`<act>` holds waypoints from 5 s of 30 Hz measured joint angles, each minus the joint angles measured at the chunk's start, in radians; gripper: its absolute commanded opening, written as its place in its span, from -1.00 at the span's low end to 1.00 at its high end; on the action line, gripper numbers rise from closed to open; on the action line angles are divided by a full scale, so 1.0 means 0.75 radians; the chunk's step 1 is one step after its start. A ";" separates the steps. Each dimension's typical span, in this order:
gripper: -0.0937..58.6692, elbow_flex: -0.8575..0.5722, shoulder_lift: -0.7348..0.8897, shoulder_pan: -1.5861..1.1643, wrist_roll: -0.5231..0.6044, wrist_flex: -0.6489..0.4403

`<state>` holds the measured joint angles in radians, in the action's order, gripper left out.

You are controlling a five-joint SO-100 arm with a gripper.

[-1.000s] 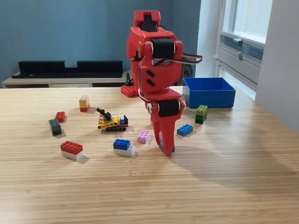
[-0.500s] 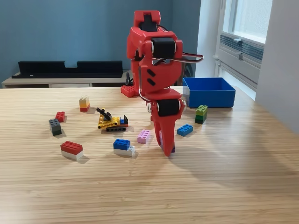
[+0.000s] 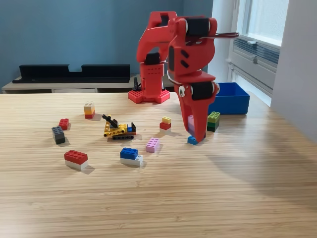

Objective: Grasp a lego block and put it in the bin.

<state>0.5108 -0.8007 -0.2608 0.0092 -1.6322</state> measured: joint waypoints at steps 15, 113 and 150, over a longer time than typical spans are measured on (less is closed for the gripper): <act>-1.00 0.487 -0.644 -0.497 0.082 -0.027; -0.93 0.808 -0.857 0.221 -0.014 -0.088; -0.91 0.822 -0.857 0.616 0.045 -0.088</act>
<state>1.1275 -1.4435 0.2010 0.0430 -1.6981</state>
